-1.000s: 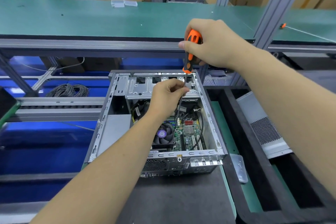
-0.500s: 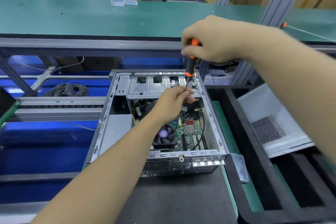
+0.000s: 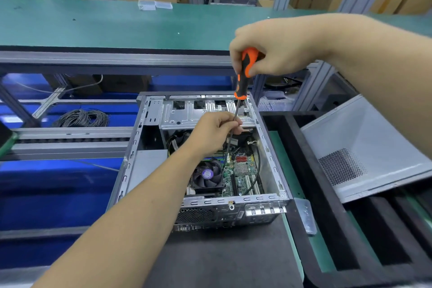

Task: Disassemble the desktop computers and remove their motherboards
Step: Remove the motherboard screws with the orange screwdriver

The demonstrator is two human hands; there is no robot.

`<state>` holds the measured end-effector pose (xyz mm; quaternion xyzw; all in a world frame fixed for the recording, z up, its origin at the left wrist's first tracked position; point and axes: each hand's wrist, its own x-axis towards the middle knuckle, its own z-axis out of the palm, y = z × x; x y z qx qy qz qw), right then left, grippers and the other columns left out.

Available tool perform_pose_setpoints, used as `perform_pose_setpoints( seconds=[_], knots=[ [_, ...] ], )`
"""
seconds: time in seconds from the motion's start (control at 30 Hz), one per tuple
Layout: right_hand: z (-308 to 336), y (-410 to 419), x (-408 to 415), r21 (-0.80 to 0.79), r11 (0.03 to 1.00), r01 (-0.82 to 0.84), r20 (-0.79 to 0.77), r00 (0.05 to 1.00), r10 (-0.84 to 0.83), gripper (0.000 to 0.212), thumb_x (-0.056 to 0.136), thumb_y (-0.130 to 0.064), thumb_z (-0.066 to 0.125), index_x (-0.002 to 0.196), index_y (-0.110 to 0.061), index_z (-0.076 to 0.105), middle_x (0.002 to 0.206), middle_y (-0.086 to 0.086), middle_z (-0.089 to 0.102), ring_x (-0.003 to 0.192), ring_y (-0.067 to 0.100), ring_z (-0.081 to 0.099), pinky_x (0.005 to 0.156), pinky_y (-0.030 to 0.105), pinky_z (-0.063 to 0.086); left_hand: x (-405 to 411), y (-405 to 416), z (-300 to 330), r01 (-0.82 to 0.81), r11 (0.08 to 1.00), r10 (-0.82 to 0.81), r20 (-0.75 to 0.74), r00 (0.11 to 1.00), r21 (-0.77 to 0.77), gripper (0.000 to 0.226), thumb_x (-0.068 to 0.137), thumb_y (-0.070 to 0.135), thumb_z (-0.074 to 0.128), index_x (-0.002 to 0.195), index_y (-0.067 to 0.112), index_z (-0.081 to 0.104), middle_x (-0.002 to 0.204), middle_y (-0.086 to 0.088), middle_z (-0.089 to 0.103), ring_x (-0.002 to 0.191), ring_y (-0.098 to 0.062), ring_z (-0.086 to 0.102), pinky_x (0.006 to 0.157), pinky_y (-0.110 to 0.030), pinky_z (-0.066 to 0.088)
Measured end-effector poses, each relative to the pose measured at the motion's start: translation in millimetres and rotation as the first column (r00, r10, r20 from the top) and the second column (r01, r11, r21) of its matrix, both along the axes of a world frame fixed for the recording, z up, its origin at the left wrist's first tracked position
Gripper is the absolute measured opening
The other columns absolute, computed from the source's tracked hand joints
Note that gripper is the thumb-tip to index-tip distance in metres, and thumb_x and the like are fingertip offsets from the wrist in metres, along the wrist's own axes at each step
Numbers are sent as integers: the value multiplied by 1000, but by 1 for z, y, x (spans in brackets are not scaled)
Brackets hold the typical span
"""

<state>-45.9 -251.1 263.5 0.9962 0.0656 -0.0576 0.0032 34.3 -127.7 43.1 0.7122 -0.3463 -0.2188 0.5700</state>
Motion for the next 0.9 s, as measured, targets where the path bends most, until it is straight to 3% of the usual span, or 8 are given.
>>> perform_pose_setpoints(
  seconds=[0.1,0.17,0.3,0.4,0.5,0.63,0.77,0.9],
  knots=[
    [-5,2,2,42,979,201,7,979,-201,45,89,-53,64,124,-30,47,90,-1,66,63,12,67,67,35,49,-1,2,-2,-79,996,81,46,996,-39,23,95,9,65,77,24,72,78,0,76,78,-19,73,73,-35,60],
    [-15,4,3,-9,954,300,113,948,-297,55,92,-64,50,111,-13,55,81,8,68,59,19,65,58,31,43,-4,3,-2,-102,993,105,71,992,-51,22,92,10,69,75,22,75,76,0,75,62,-6,66,59,-17,51],
    [-15,3,-6,58,995,81,112,990,-87,8,97,-31,60,101,-25,61,85,-10,60,71,1,54,58,14,36,-5,4,0,-133,990,135,41,990,-48,10,84,16,80,74,17,77,74,-3,74,60,-12,62,55,-26,52],
    [-14,-7,-16,274,961,32,86,995,-57,36,94,-12,64,123,-32,55,96,-6,63,79,-2,59,68,10,42,-9,2,7,-158,986,161,64,985,-59,12,80,20,84,77,10,76,74,-6,73,65,-24,65,63,-33,57],
    [-35,-4,-30,698,716,-10,221,954,-202,69,90,-10,71,144,-27,31,112,9,64,96,5,67,80,21,56,-19,-11,25,-190,963,207,76,975,-191,13,80,16,83,73,13,73,66,-4,70,57,-11,59,62,-28,53],
    [-64,-14,-44,786,618,-17,360,825,-436,32,92,-4,66,119,-10,49,89,21,69,79,24,71,76,37,60,-40,-49,62,-87,914,133,91,987,-396,16,80,12,81,70,19,72,62,-5,69,55,-13,62,59,-34,57],
    [-89,-69,-66,780,617,103,489,515,-704,12,93,-27,58,84,-22,55,56,-4,57,56,25,63,56,39,55,-61,-81,58,97,986,-19,484,875,-137,24,85,34,75,103,18,78,83,12,75,76,-1,67,74,-24,55],
    [-185,-133,-96,687,428,587,222,392,-893,15,99,-19,52,88,-10,56,86,17,60,87,40,60,72,43,46,-59,-77,3,-33,963,-106,488,867,267,36,98,36,57,131,23,62,118,3,68,106,-17,63,94,-41,53]
  ],
)
